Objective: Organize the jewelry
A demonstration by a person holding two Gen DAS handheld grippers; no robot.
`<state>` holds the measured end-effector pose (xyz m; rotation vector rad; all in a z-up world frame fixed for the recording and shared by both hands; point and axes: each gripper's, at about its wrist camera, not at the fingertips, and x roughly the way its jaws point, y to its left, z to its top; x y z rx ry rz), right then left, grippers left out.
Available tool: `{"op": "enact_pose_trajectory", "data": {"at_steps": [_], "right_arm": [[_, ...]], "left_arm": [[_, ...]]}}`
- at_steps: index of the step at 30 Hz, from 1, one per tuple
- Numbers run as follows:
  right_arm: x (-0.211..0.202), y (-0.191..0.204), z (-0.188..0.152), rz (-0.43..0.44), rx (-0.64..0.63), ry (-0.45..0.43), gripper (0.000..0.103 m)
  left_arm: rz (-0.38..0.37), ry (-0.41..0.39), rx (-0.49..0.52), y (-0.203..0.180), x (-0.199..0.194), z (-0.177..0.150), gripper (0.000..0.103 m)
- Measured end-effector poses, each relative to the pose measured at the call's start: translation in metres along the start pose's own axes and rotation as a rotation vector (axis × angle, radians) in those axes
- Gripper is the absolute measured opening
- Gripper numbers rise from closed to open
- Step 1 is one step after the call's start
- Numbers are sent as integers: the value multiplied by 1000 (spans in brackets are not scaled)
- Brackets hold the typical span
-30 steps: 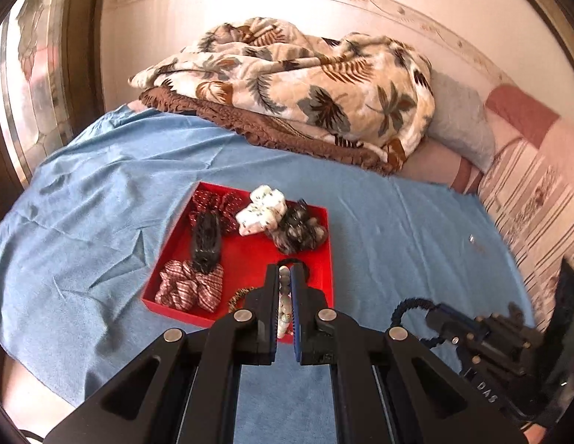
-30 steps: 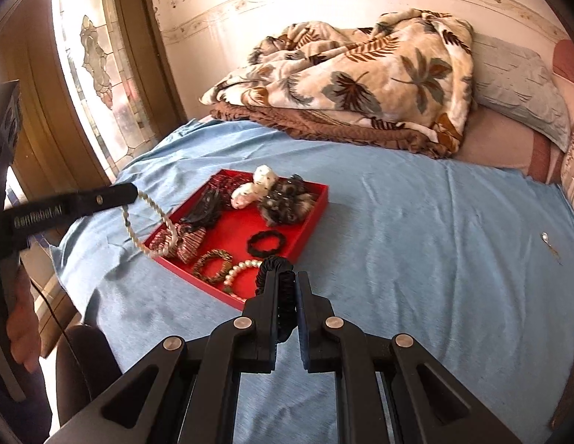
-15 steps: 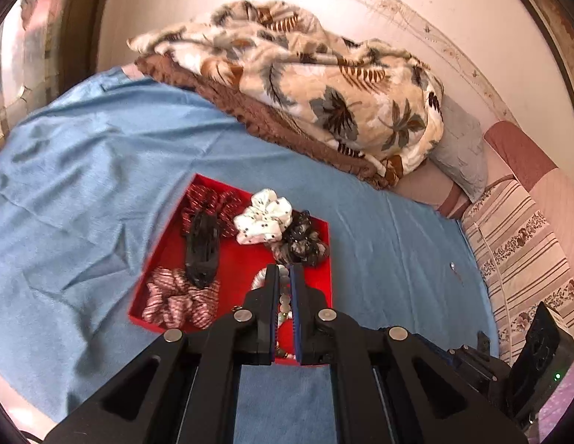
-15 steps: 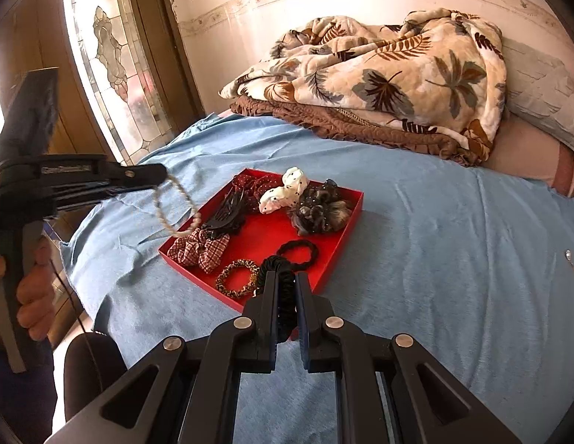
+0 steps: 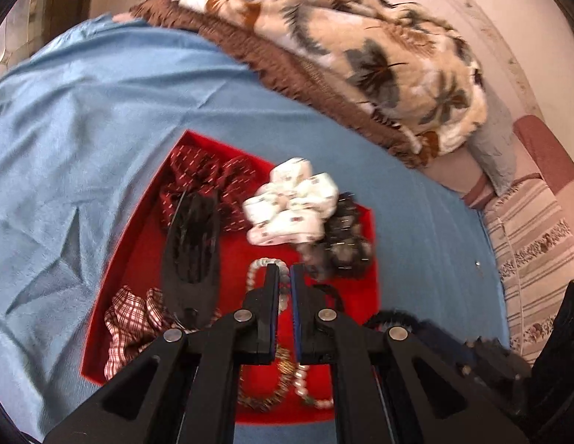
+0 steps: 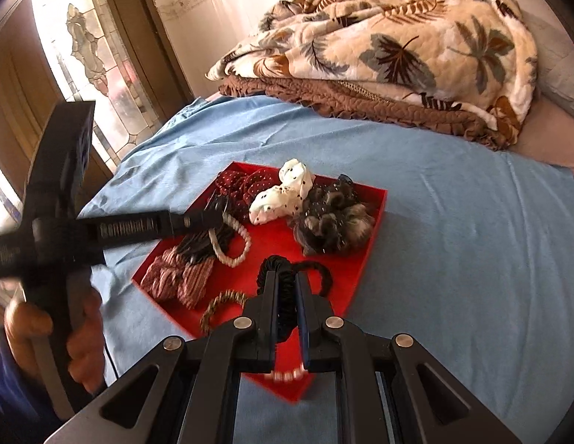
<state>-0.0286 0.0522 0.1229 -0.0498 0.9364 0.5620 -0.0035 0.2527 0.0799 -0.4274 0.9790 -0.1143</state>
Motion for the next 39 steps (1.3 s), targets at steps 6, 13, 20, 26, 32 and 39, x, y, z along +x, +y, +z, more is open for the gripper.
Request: {"op": "enact_pose_trajectory", "data": {"at_steps": [6, 13, 20, 26, 32, 39], "right_arm": [[45, 3, 24, 24, 14, 45, 10], [90, 4, 33, 42, 23, 109, 10], [106, -5, 29, 51, 66, 136, 12], [97, -5, 33, 54, 65, 118, 25], [71, -3, 32, 58, 63, 87, 27], [27, -12, 9, 41, 80, 65, 31]], "left_arm": [[20, 29, -21, 18, 19, -8, 6], [47, -6, 29, 14, 8, -19, 6], [46, -35, 53, 2, -5, -22, 10], [67, -101, 63, -6, -34, -27, 34], [147, -165, 58, -5, -67, -35, 44], [298, -286, 76, -10, -113, -55, 59]]}}
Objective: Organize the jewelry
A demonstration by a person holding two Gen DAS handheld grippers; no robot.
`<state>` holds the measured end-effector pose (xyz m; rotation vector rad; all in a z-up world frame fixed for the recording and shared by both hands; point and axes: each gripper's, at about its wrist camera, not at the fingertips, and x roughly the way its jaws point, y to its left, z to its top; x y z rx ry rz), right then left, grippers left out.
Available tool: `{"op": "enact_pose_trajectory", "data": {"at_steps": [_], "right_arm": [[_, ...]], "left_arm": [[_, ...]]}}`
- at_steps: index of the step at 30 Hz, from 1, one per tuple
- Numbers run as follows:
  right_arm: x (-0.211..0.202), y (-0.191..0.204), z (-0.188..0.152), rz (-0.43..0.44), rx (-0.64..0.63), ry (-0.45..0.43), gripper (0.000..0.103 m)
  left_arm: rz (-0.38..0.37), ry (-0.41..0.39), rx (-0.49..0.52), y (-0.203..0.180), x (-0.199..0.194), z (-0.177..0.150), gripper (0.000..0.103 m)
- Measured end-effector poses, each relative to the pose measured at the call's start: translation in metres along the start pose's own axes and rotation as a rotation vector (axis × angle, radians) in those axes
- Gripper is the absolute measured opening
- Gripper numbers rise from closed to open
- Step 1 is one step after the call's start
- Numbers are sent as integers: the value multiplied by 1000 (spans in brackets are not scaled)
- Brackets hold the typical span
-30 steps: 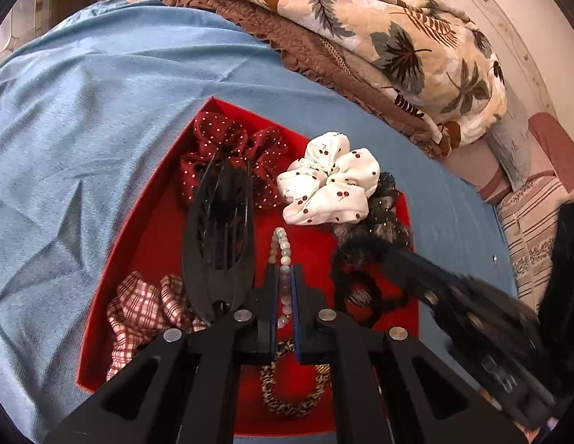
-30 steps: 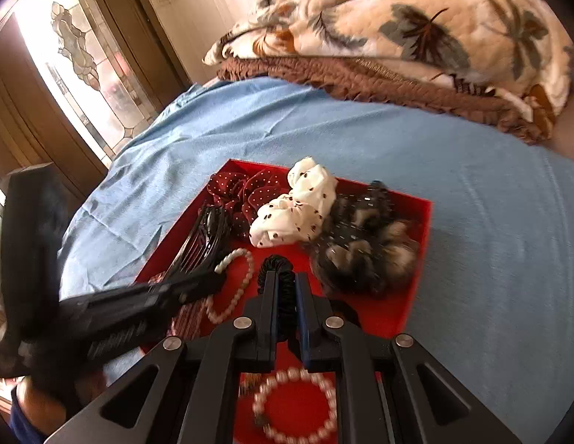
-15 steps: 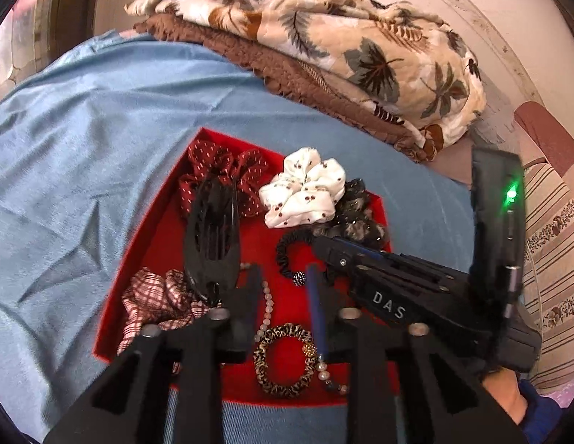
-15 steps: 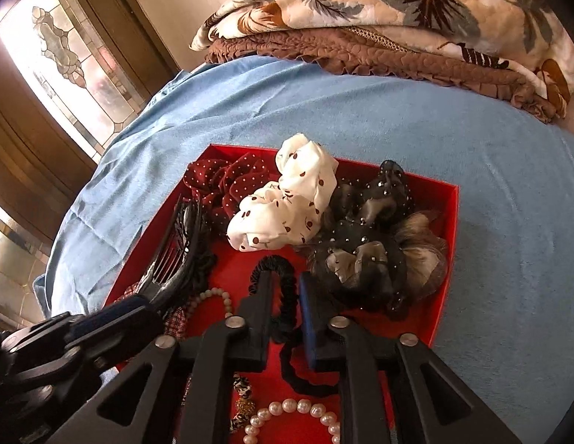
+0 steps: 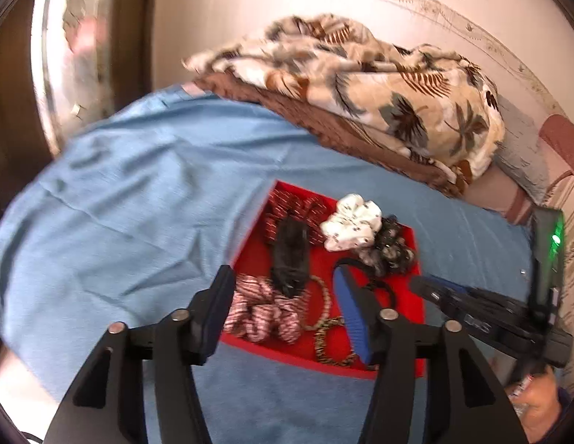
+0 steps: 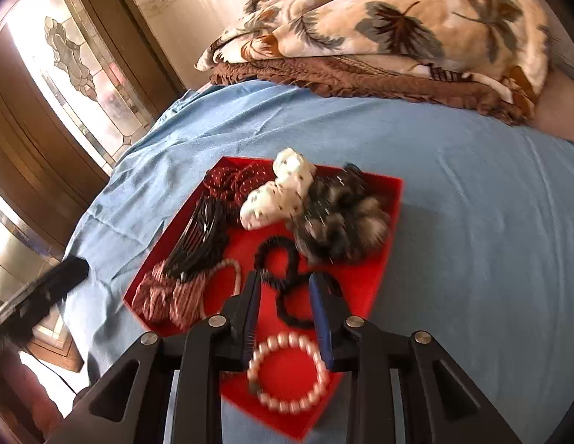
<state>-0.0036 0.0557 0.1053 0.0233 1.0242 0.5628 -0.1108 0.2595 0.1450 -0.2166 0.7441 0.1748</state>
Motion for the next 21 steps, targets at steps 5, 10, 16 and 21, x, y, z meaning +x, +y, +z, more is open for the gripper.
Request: {"op": "enact_pose_trajectory", "data": {"at_steps": [5, 10, 16, 21], "right_arm": [[-34, -1, -29, -29, -2, -25, 39], [-61, 9, -54, -64, -44, -53, 40], [-89, 17, -73, -104, -73, -105, 45], [-105, 17, -83, -109, -64, -130, 46]], "left_arm": [[95, -89, 53, -10, -32, -5, 75], [191, -199, 110, -28, -68, -11, 86], [263, -331, 97, -39, -106, -17, 100], [291, -427, 53, -43, -136, -19, 103]]}}
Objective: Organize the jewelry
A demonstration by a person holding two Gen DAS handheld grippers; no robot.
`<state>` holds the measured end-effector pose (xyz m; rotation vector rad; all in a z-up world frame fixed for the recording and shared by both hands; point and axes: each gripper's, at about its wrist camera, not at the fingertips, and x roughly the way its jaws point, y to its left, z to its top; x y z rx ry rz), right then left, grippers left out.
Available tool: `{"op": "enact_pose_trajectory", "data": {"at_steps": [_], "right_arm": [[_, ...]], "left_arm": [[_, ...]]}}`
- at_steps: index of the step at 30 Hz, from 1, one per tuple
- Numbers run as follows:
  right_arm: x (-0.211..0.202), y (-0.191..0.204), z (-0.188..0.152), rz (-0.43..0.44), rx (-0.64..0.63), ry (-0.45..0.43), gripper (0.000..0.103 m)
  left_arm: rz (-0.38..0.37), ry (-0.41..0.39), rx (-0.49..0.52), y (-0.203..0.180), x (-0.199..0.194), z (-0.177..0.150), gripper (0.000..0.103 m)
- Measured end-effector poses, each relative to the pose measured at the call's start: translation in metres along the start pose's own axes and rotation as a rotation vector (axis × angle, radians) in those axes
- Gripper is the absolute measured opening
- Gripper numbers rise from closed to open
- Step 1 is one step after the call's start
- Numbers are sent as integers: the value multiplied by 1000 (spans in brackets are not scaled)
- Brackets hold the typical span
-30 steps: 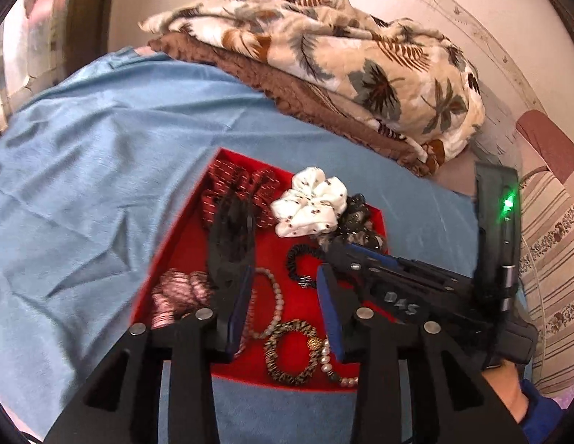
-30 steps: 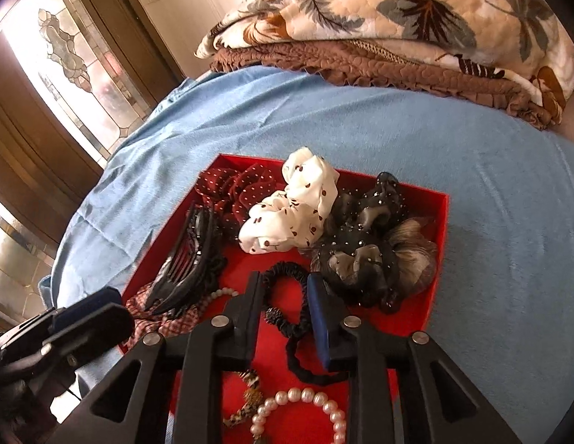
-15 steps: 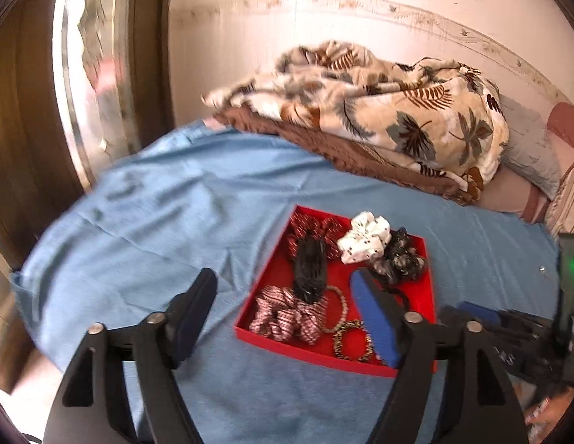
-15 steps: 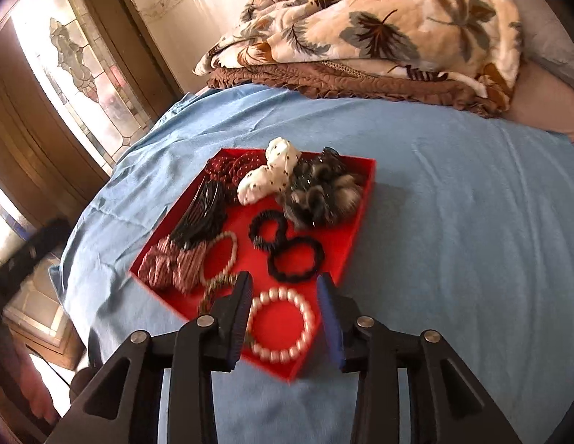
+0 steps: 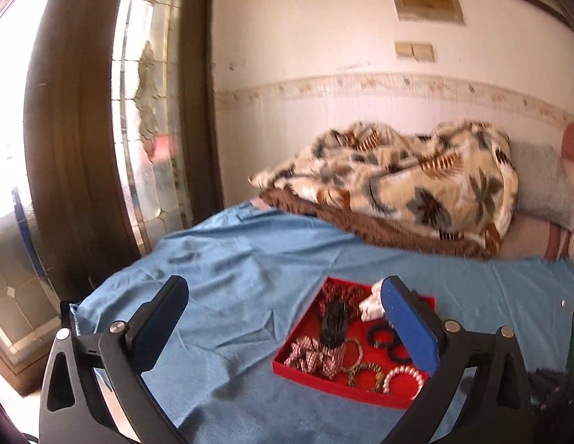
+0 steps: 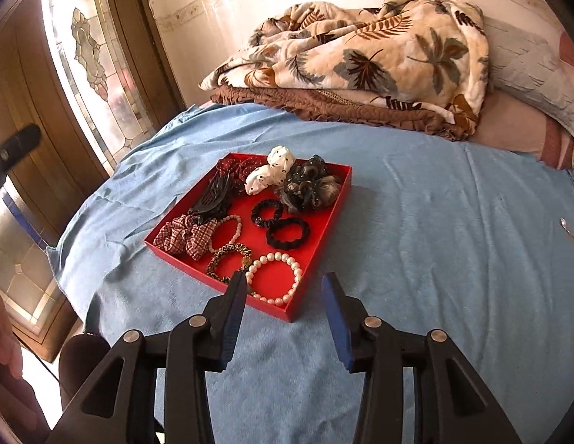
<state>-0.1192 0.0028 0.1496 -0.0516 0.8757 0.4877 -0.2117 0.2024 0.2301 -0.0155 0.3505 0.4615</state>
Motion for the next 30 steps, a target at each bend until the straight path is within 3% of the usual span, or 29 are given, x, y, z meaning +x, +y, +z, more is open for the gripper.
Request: {"op": "enact_pose_trajectory", "data": {"at_steps": [3, 9, 14, 18, 24, 30], "right_arm": [[-9, -5, -4, -3, 18, -14, 46], [-23, -16, -4, -11, 50, -49, 47], [-34, -18, -9, -35, 43, -80, 55], [-43, -17, -15, -75, 23, -106, 60], [-49, -24, -25, -158, 11, -113, 67], [-48, -35, -26, -186, 64, -100, 72]], "left_arm": [[13, -35, -4, -2, -13, 6, 103], [15, -26, 34, -20, -23, 11, 103], [14, -37, 52, -34, -33, 3, 103], [-60, 43, 61, -44, -31, -2, 103], [-52, 113, 87, -56, -22, -16, 103], [-87, 201, 89, -59, -9, -34, 103]]}}
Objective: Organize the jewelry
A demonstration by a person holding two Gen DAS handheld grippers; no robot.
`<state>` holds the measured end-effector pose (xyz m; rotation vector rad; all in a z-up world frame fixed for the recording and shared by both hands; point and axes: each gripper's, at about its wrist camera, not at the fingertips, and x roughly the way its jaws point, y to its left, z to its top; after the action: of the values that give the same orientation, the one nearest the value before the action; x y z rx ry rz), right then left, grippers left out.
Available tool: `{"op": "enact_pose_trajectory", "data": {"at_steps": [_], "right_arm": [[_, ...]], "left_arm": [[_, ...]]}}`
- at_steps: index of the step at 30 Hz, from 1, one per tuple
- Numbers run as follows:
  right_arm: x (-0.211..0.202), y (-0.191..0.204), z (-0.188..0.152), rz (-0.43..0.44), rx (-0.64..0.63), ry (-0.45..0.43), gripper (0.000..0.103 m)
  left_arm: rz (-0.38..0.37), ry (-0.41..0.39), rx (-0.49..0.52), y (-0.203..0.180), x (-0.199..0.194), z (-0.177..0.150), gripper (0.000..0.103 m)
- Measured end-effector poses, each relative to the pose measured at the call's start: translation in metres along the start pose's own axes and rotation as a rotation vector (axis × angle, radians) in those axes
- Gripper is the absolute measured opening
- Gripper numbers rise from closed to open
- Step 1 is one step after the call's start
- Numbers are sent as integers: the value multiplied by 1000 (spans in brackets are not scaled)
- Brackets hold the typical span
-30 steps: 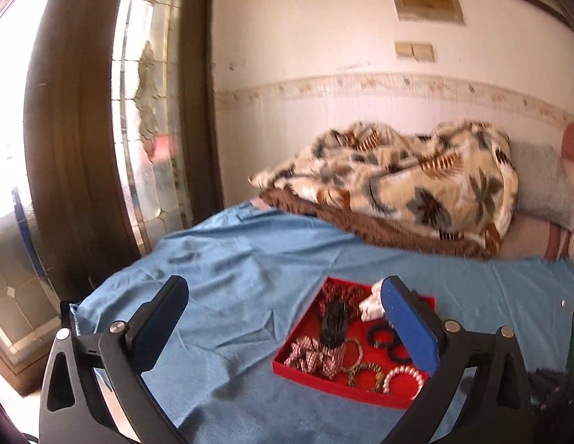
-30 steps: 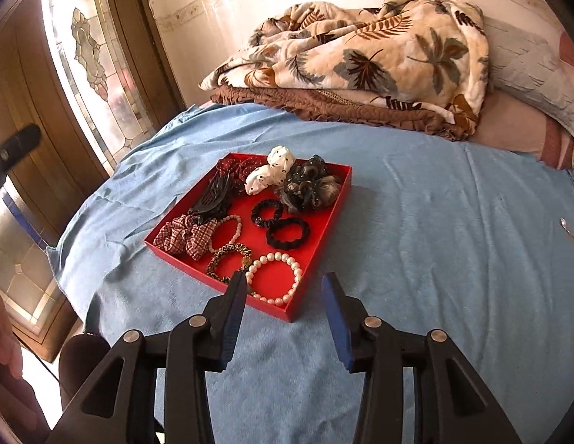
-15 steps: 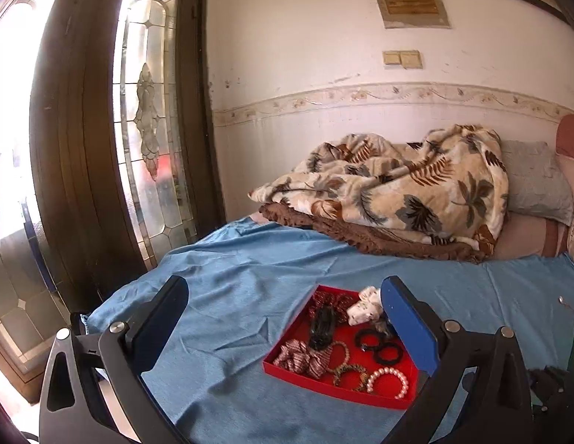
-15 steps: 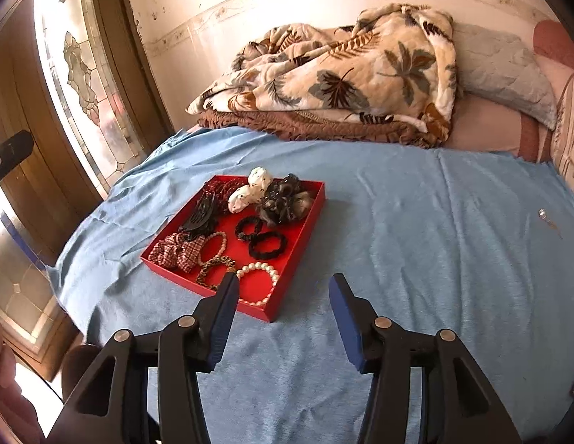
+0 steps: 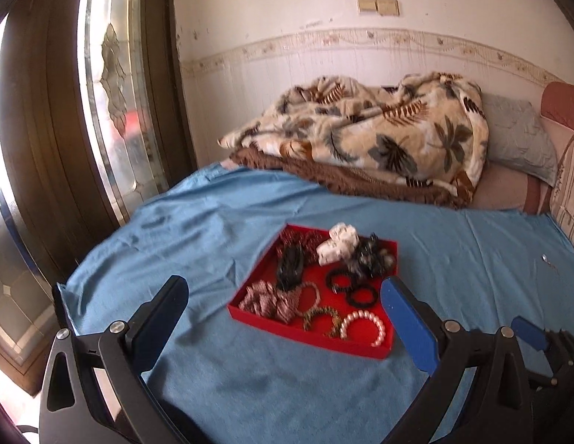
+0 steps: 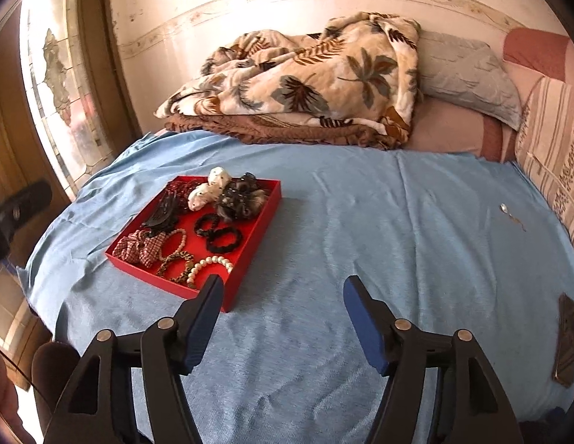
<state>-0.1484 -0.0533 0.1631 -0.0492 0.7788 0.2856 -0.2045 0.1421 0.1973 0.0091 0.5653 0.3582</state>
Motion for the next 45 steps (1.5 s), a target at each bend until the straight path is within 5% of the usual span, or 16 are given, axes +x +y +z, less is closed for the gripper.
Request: {"op": "enact_pose_trajectory", "data": {"at_steps": [10, 45], "right_arm": [[15, 9, -8, -26, -28, 49, 74], [35, 19, -19, -36, -67, 117, 76]], "left_arm": [[-60, 162, -17, 5, 32, -24, 103], [-82, 260, -30, 8, 61, -35, 103]]}}
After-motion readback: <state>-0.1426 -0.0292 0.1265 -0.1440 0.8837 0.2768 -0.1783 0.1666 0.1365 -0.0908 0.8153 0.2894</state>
